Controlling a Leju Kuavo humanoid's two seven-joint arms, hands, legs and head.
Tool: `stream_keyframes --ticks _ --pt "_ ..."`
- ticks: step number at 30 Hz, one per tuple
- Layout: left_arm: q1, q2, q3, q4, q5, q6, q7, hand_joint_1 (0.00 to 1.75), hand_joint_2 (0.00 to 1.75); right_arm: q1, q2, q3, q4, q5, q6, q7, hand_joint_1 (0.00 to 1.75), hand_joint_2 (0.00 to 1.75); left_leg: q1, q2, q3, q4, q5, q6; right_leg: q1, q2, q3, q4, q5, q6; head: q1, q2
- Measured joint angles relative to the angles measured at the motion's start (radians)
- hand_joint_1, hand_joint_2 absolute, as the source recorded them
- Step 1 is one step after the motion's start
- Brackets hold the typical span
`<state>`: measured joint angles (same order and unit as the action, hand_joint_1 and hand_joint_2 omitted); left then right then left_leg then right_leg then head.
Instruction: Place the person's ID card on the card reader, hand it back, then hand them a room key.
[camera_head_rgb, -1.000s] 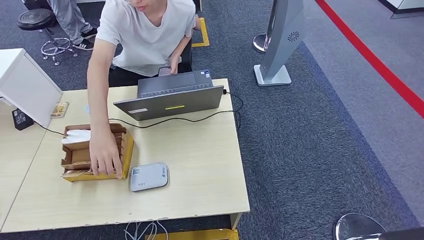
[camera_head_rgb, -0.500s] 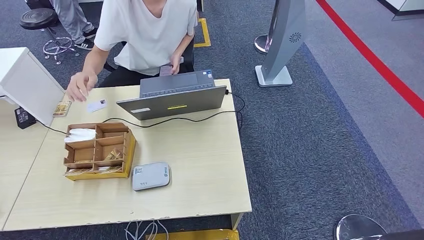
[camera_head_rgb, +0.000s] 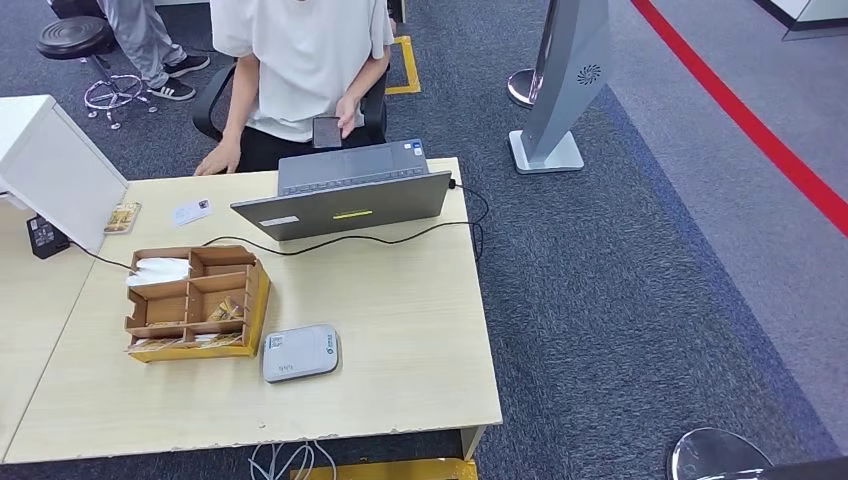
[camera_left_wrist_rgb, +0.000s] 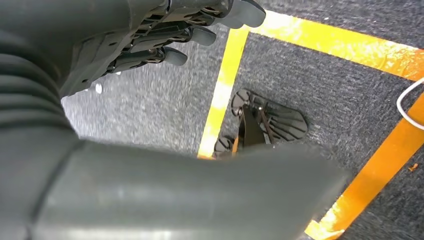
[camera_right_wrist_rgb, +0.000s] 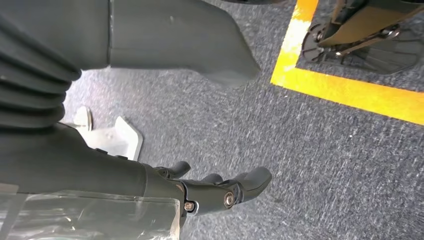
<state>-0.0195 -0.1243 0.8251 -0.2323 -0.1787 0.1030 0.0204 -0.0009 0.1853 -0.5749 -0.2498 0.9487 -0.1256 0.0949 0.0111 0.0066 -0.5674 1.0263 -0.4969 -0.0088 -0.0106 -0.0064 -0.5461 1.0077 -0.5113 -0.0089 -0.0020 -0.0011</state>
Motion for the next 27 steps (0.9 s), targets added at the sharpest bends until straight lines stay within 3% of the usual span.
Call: stream_keyframes --ticks 5,9,15,16,19,20,27 --pt "0.024 0.017 -0.116 -0.017 0.025 -0.014 -0.001 0.0 0.0 0.021 -0.024 0.078 -0.019 -0.135 0.017 -0.013 0.0 0.0 0.0 0.0 0.0 0.0 0.0 0.0 0.0 0.0 0.0 0.0 0.0 0.0 -0.001 0.0" --pt "0.042 0.03 -0.202 -0.031 0.045 -0.024 -0.003 1.75 0.0 0.038 -0.042 0.138 -0.033 -0.241 0.031 -0.023 1.75 0.0 0.0 0.0 0.0 0.0 0.0 0.0 0.0 0.0 0.0 0.0 0.0 0.0 -0.001 0.0" --pt "0.07 0.05 -0.335 -0.055 0.076 -0.041 -0.008 1.75 0.0 0.063 -0.071 0.233 -0.055 -0.407 0.052 -0.039 1.75 0.0 0.0 0.0 0.0 0.0 0.0 0.0 0.0 0.0 0.0 0.0 0.0 0.0 -0.002 0.0" --pt "0.074 0.054 -0.356 -0.059 0.08 -0.044 -0.009 1.39 0.0 0.067 -0.076 0.247 -0.059 -0.432 0.056 -0.042 1.58 0.0 0.0 0.0 0.0 0.0 0.0 0.0 0.0 0.0 0.0 0.0 0.0 0.0 -0.002 0.0" --pt "0.088 0.064 -0.421 -0.07 0.095 -0.053 -0.011 0.08 0.0 0.079 -0.089 0.292 -0.07 -0.51 0.066 -0.05 0.27 0.0 0.0 0.0 0.0 0.0 0.0 0.0 0.0 0.0 0.0 0.0 0.0 0.0 -0.002 0.0" --pt "0.093 0.067 -0.442 -0.074 0.1 -0.055 -0.011 0.0 0.0 0.083 -0.094 0.307 -0.073 -0.536 0.07 -0.053 0.0 0.0 0.0 0.0 0.0 0.0 0.0 0.0 0.0 0.0 0.0 0.0 0.0 0.0 -0.002 0.0" --pt "0.122 0.088 -0.585 -0.097 0.133 -0.073 -0.013 0.0 0.0 0.11 -0.124 0.408 -0.097 -0.715 0.093 -0.07 0.0 0.0 0.0 0.0 0.0 0.0 0.0 0.0 0.0 0.0 0.0 0.0 0.0 0.0 -0.002 0.0"
